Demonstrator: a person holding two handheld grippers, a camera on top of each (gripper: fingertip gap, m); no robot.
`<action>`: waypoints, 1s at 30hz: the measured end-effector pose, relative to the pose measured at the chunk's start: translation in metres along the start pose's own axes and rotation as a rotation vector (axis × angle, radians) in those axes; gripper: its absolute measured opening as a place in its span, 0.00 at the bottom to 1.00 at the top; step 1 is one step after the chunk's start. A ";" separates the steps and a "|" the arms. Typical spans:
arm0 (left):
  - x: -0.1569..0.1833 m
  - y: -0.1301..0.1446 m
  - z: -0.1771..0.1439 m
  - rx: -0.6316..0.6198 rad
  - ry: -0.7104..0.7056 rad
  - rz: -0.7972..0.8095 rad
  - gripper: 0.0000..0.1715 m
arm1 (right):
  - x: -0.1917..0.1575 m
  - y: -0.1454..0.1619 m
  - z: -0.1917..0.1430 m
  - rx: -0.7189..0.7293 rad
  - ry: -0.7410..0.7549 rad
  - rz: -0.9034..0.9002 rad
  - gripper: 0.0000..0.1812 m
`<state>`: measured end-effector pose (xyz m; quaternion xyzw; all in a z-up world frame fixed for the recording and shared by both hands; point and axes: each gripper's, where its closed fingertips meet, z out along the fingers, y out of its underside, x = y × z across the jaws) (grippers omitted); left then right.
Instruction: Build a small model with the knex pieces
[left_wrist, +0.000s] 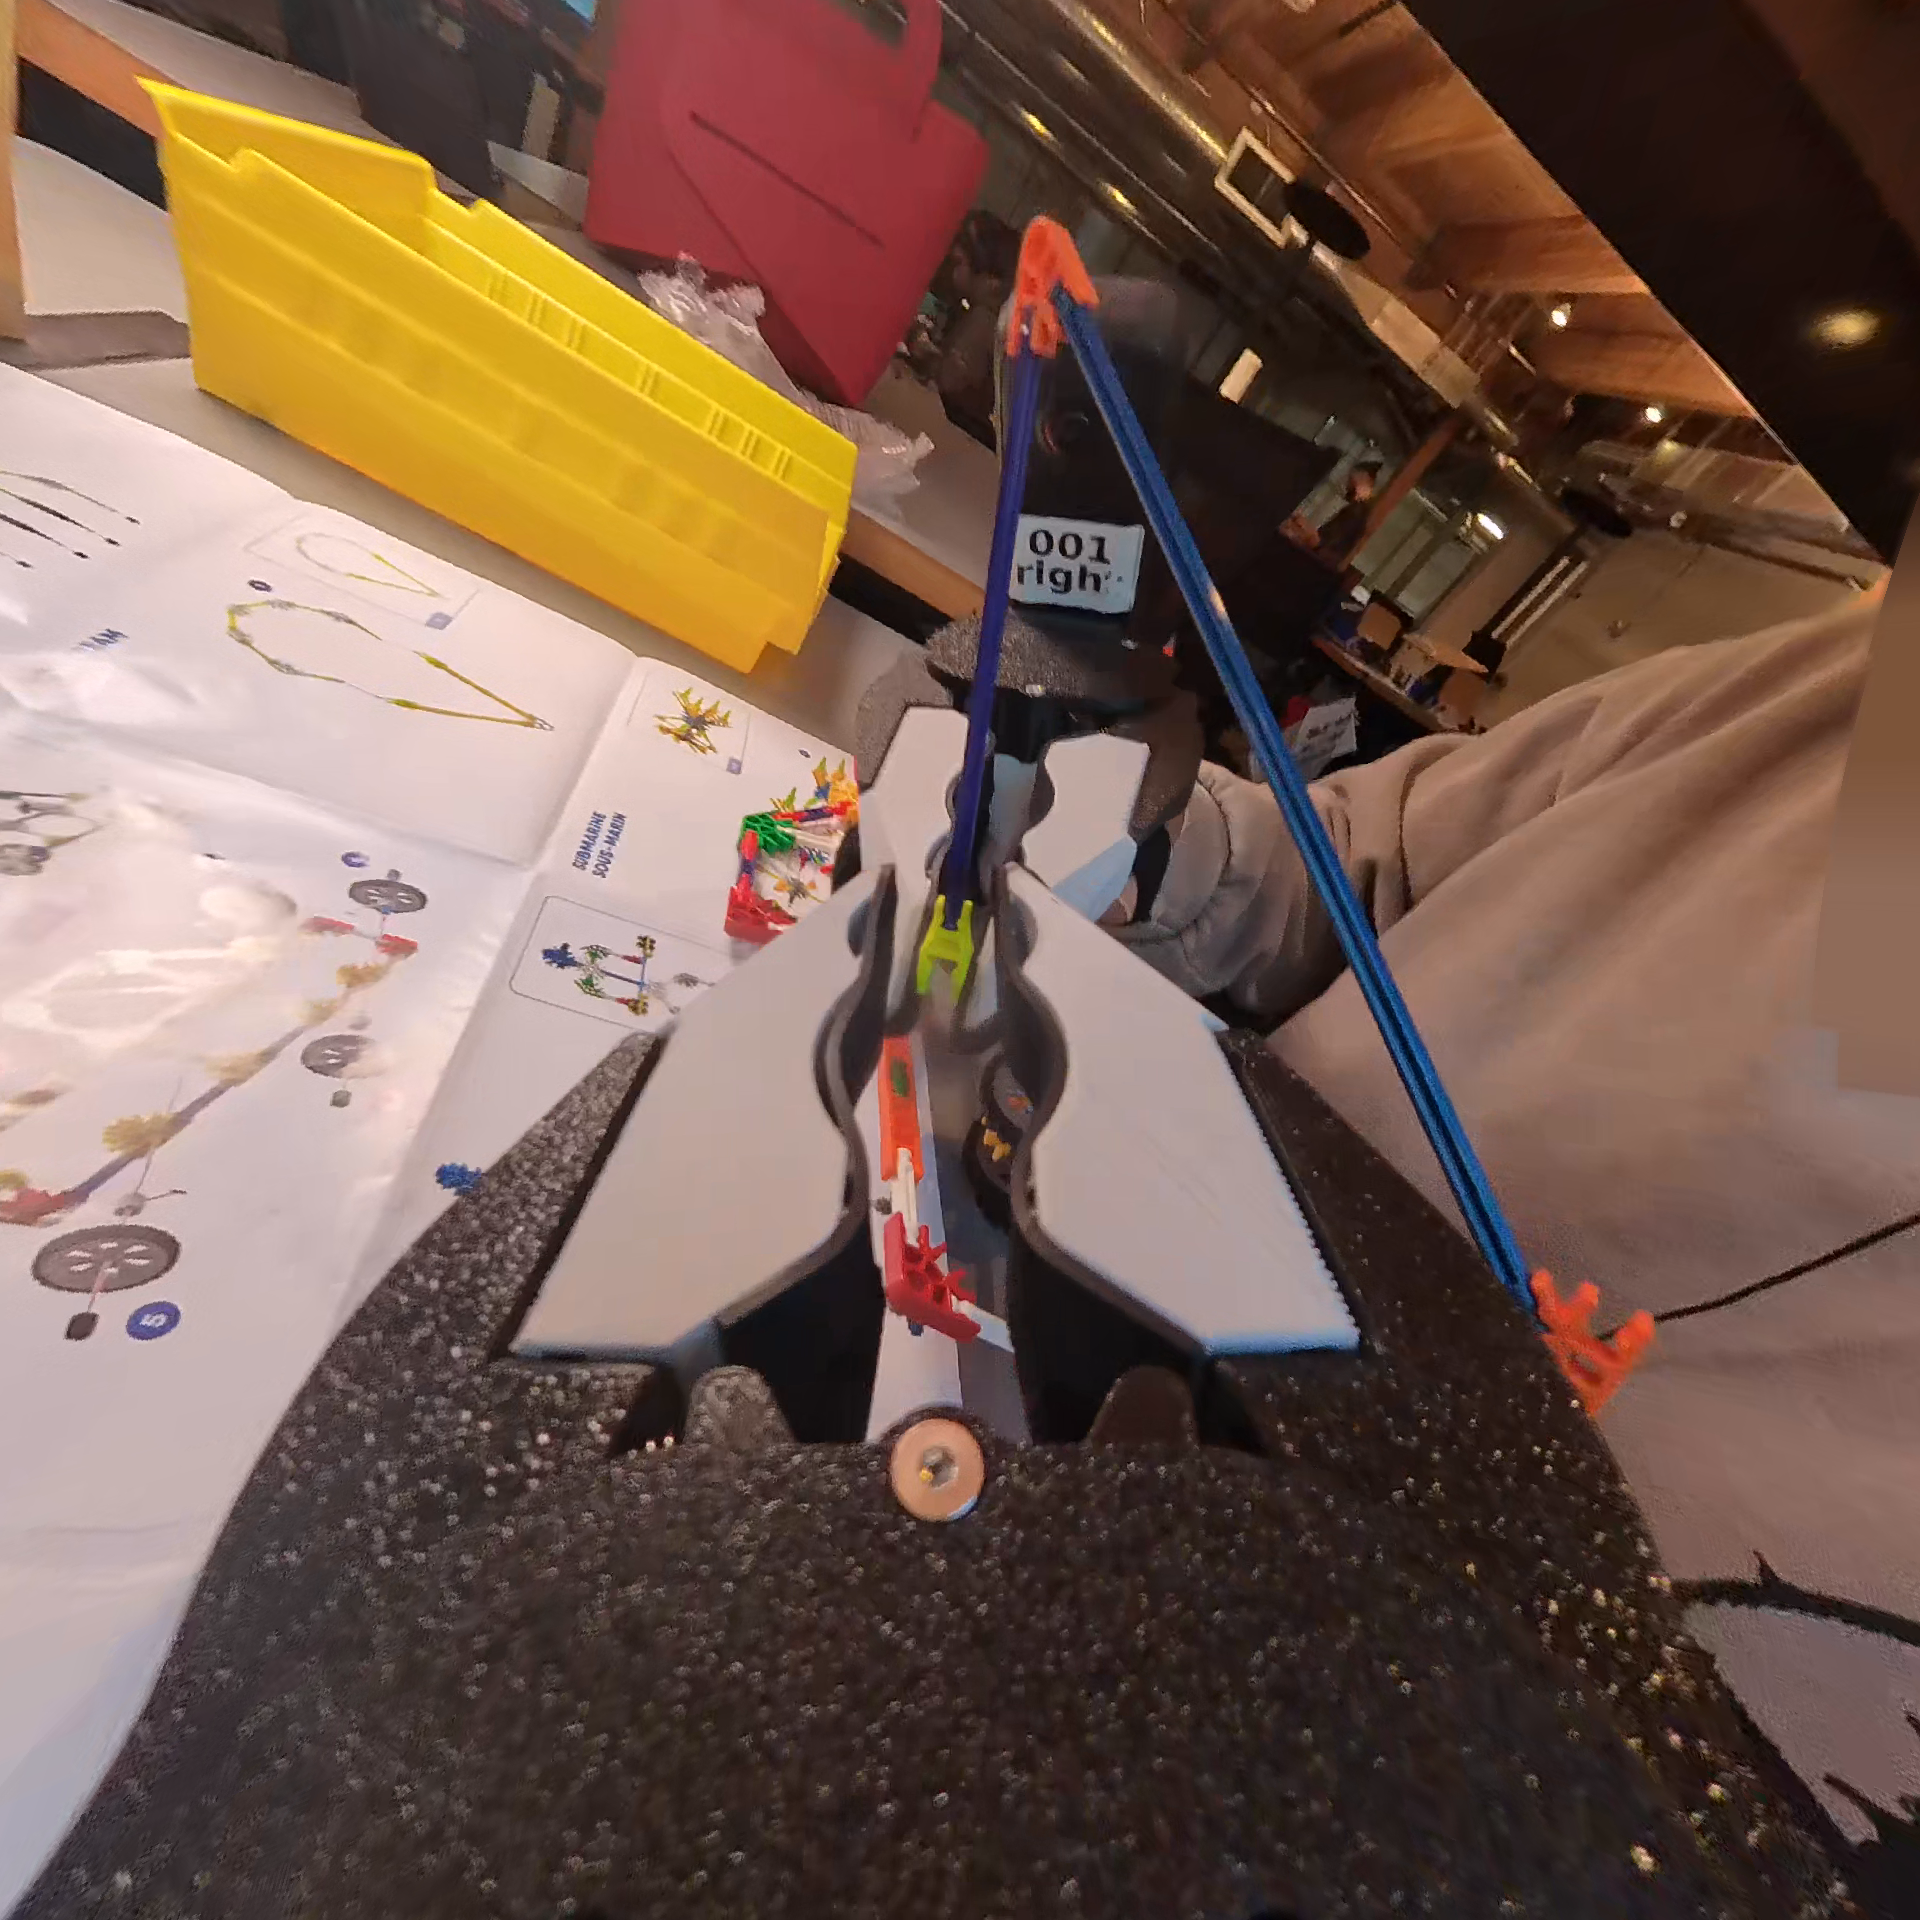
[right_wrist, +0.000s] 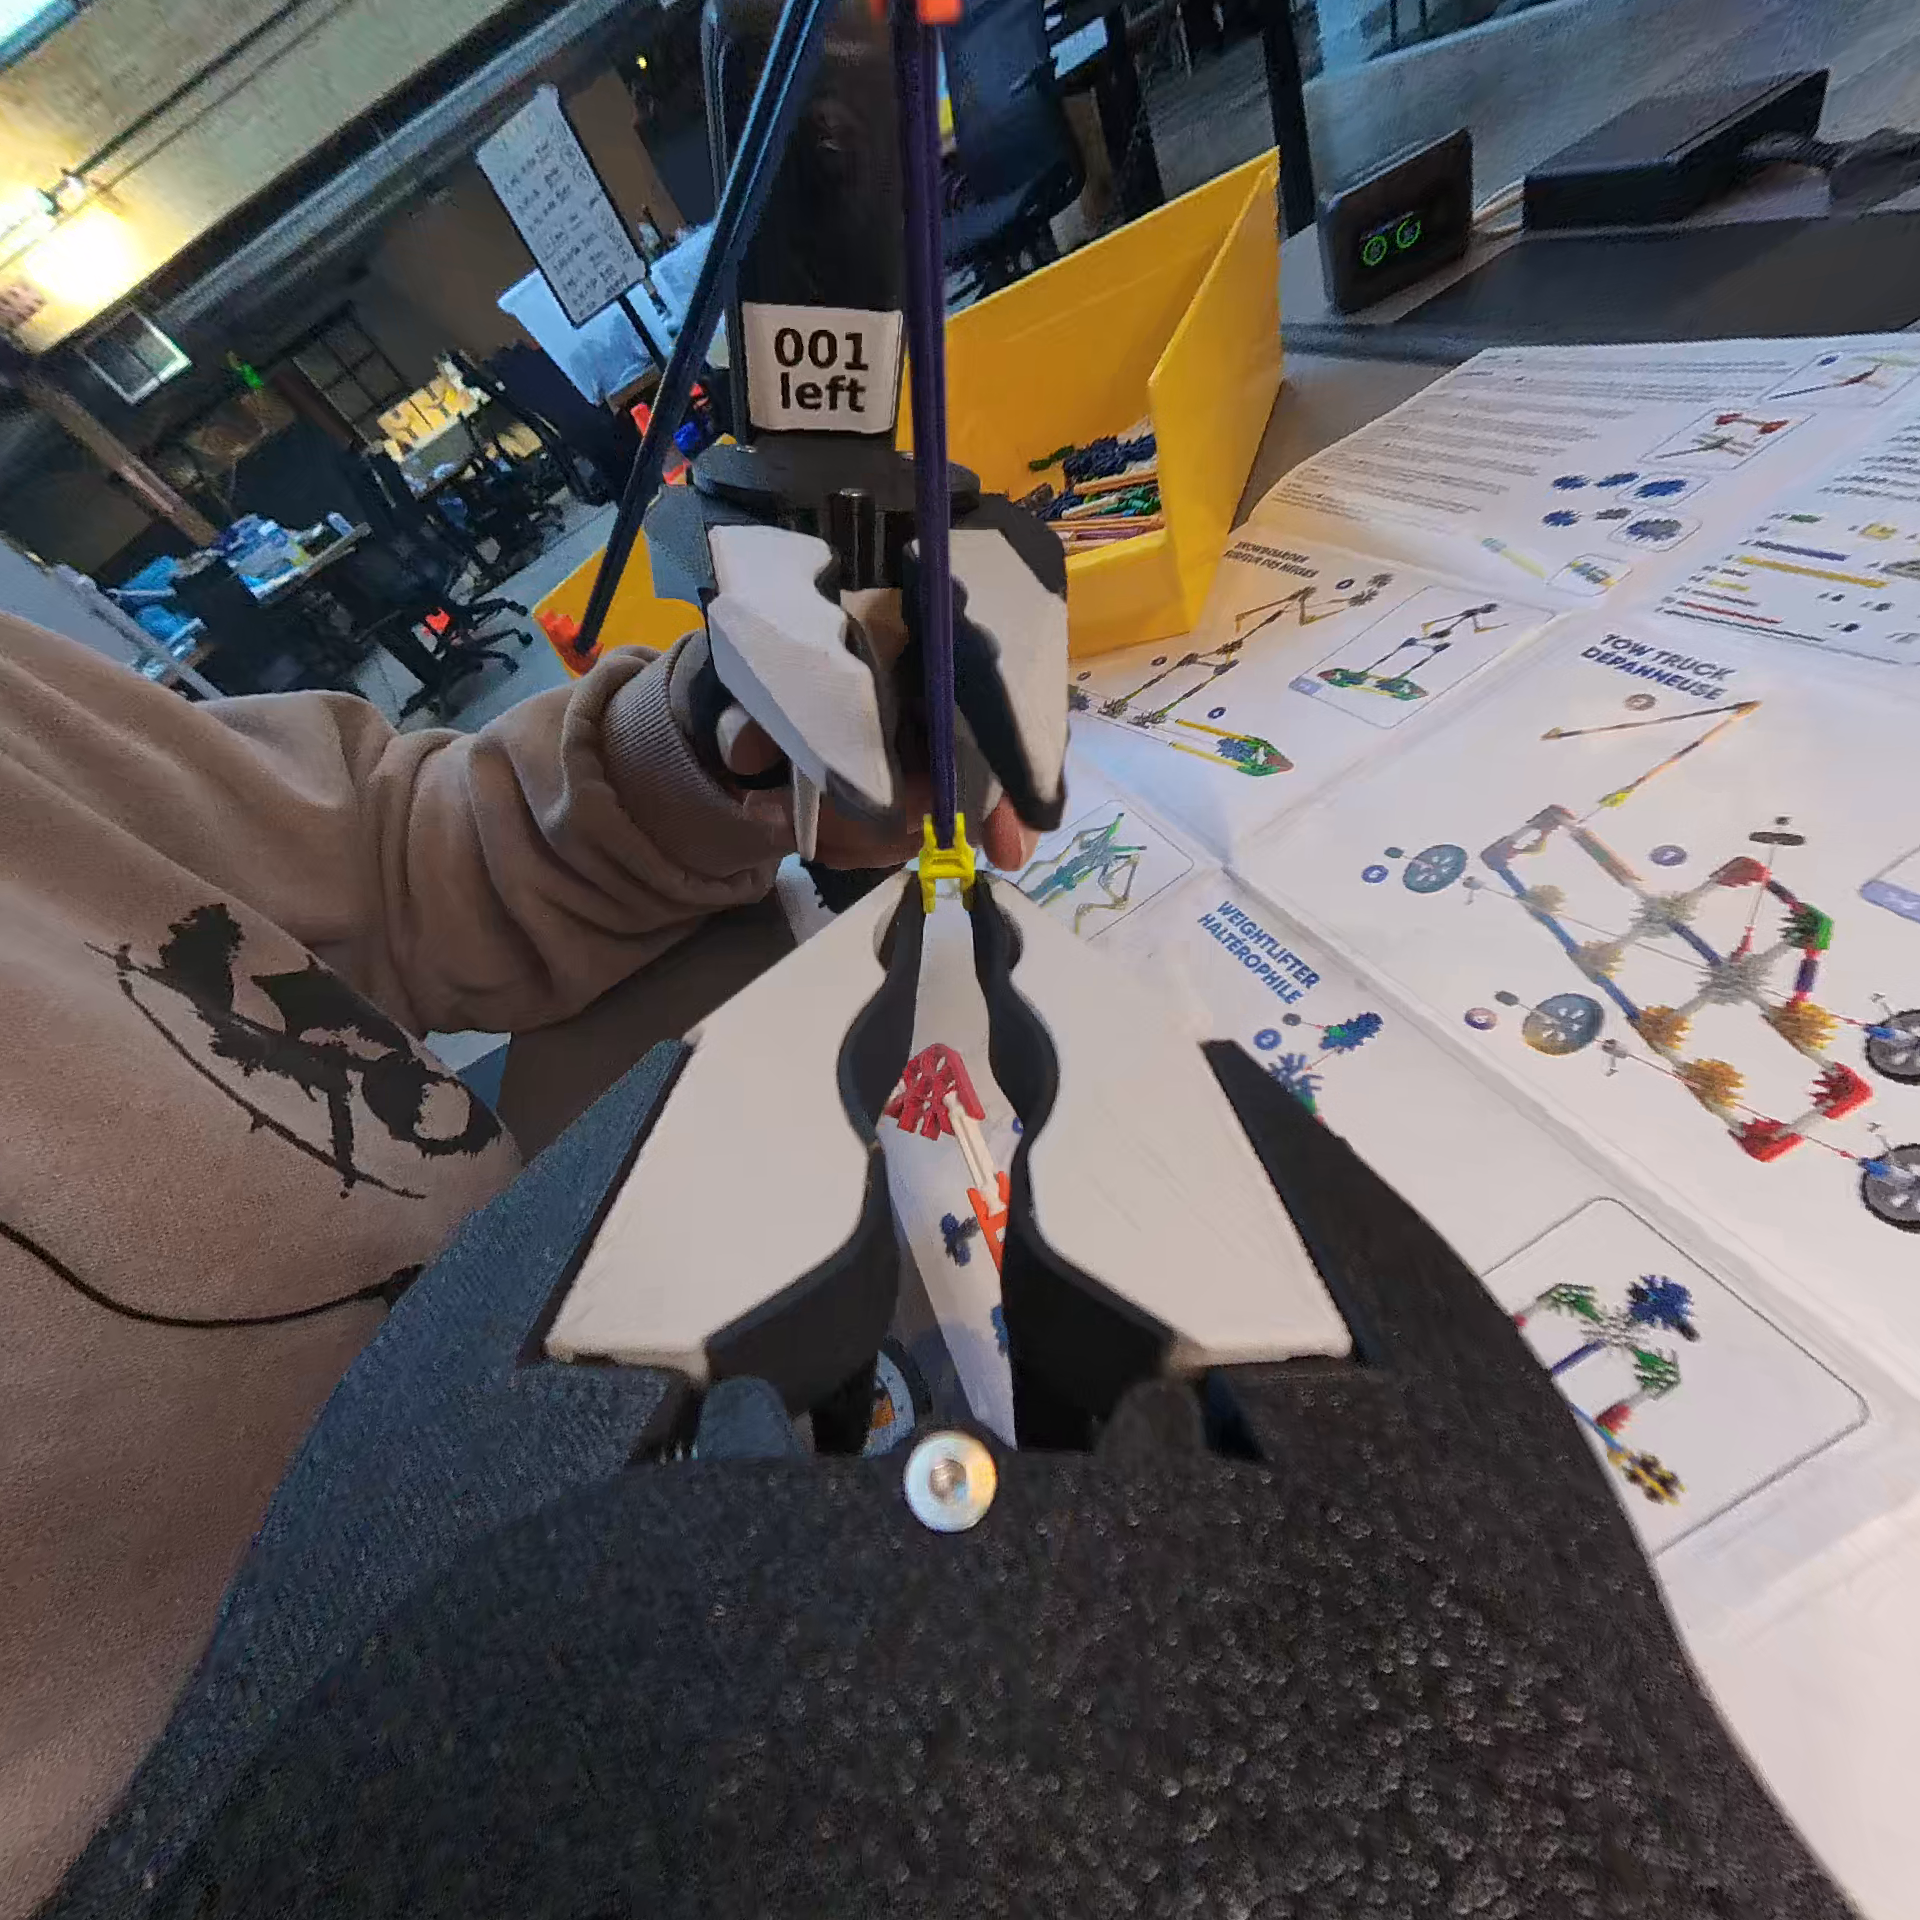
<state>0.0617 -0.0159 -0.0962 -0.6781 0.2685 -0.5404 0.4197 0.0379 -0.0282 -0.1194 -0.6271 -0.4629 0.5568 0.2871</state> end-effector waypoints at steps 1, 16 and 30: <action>0.003 0.007 0.003 -0.036 0.019 0.012 0.05 | -0.001 0.001 0.001 -0.009 0.003 -0.008 0.04; -0.030 0.023 0.000 0.009 0.004 -0.424 0.02 | 0.020 0.013 -0.007 -0.143 0.213 -0.323 0.00; -0.041 0.022 0.003 0.103 -0.030 -0.551 0.02 | 0.036 0.016 -0.005 -0.171 0.354 -0.397 0.04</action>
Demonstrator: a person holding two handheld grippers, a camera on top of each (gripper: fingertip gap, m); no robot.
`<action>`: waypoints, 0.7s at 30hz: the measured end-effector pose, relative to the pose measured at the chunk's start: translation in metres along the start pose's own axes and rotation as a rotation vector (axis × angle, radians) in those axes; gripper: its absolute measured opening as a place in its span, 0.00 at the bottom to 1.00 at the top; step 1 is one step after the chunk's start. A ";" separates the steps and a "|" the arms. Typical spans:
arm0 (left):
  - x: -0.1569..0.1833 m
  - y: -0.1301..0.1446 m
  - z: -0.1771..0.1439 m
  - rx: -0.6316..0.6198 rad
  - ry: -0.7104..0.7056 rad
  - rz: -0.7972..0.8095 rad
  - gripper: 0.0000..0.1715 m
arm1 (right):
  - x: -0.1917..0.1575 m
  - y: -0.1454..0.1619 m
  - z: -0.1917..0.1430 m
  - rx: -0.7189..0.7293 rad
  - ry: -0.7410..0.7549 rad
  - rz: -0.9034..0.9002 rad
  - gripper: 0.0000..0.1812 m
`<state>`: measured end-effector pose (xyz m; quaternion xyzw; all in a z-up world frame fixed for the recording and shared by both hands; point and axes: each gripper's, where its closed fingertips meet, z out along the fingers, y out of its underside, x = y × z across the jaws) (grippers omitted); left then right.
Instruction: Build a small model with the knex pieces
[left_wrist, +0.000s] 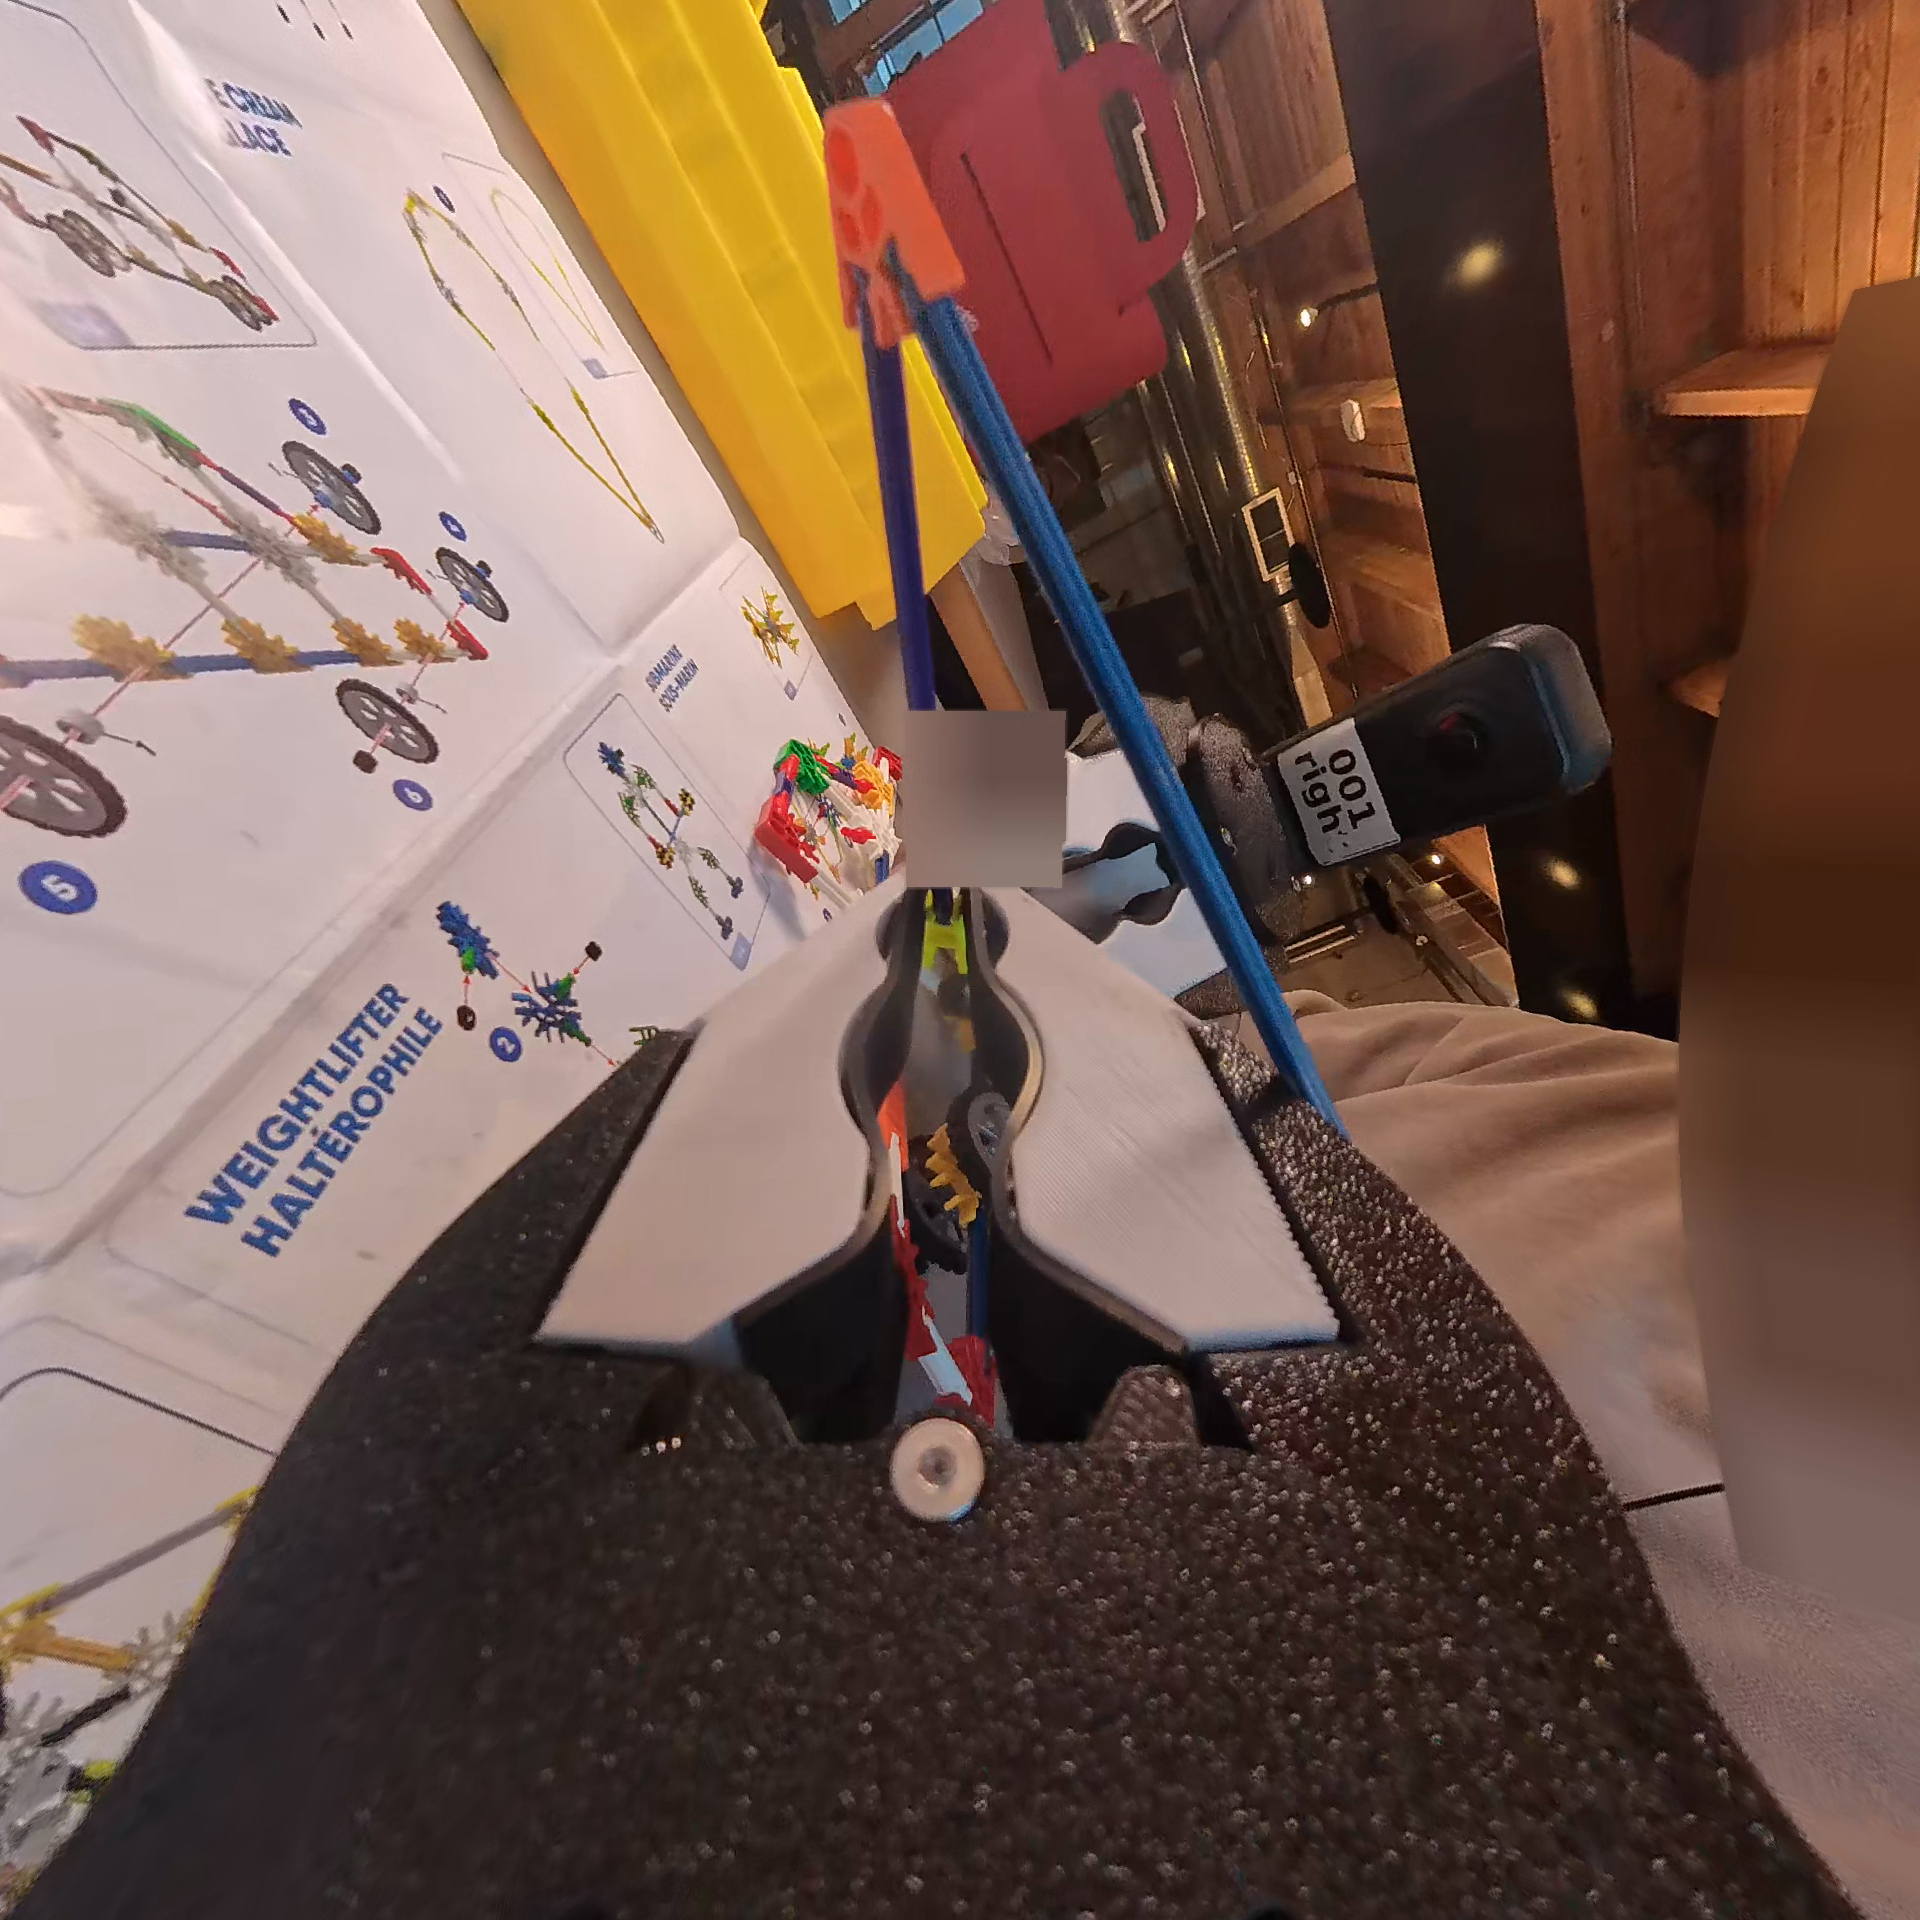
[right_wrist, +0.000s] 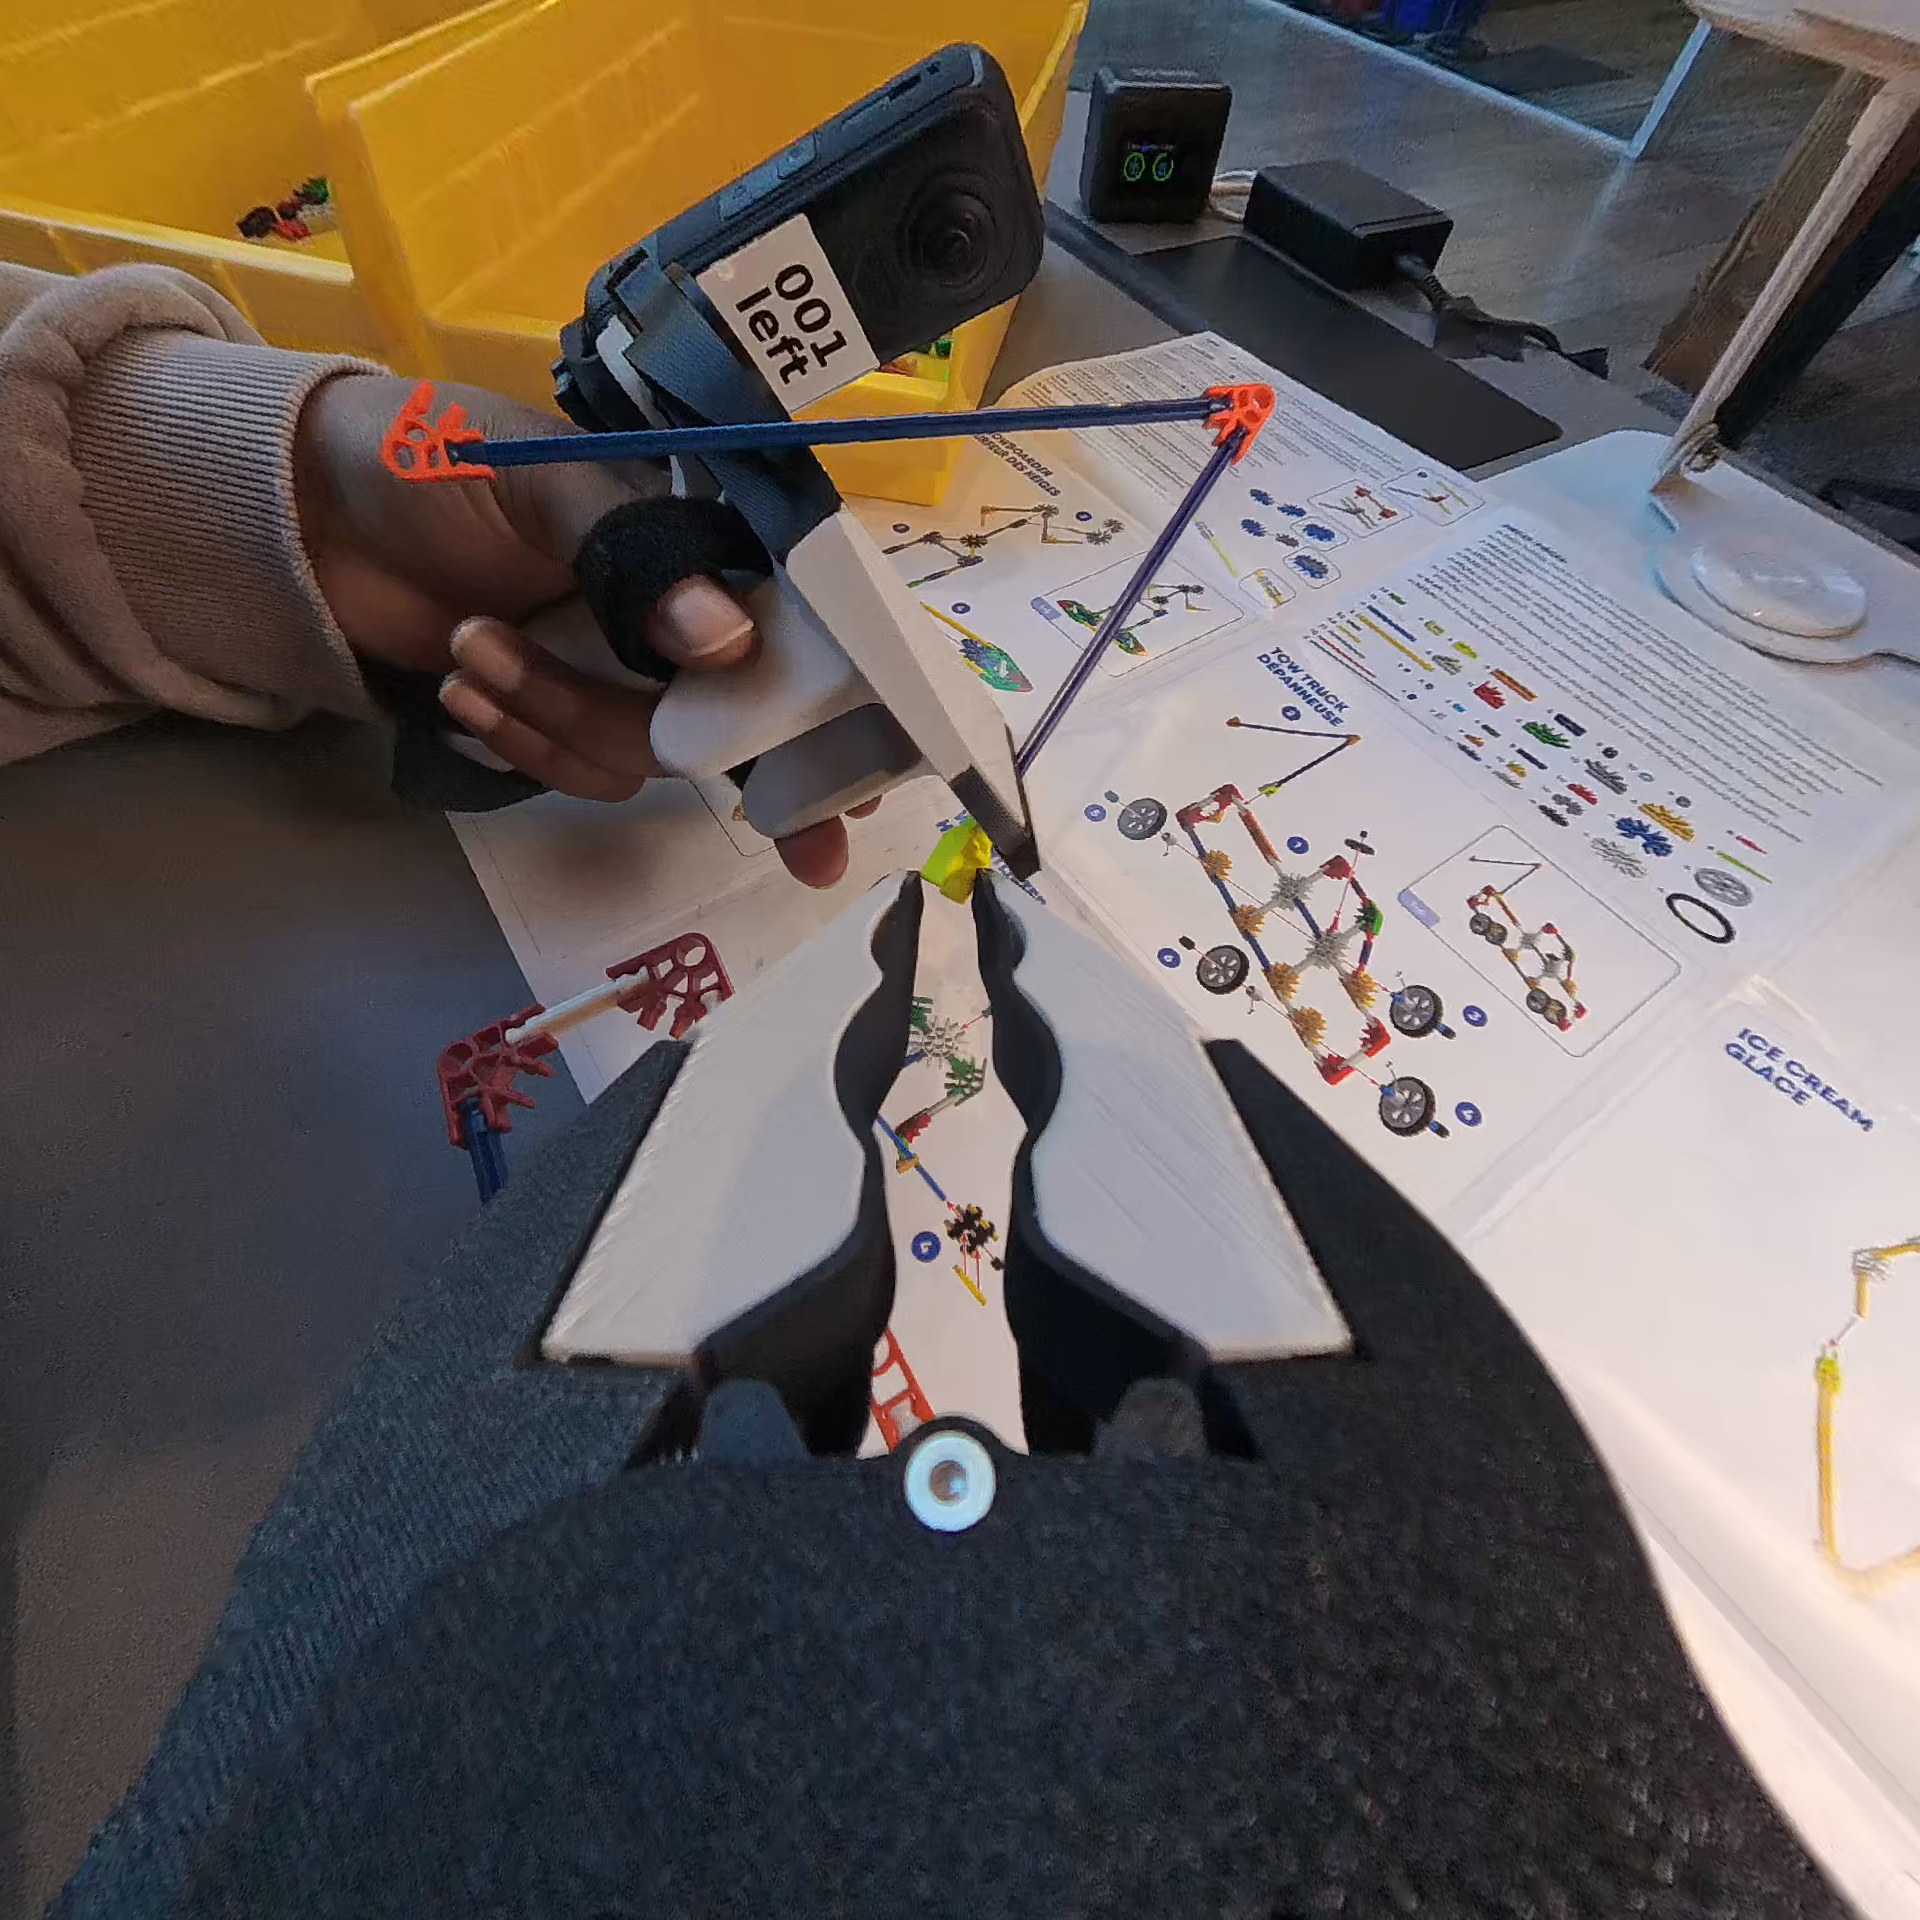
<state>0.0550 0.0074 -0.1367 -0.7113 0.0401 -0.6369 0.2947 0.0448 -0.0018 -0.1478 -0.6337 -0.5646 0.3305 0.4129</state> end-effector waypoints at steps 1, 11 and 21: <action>0.001 0.000 0.000 -0.005 0.002 0.006 0.02 | 0.000 -0.001 0.000 0.007 -0.011 0.022 0.04; 0.009 0.000 -0.003 -0.016 0.043 0.036 0.05 | 0.000 -0.009 -0.007 0.068 -0.085 0.184 0.02; -0.001 0.001 -0.006 -0.029 -0.044 0.061 0.07 | 0.002 -0.004 -0.005 0.035 -0.024 0.131 0.01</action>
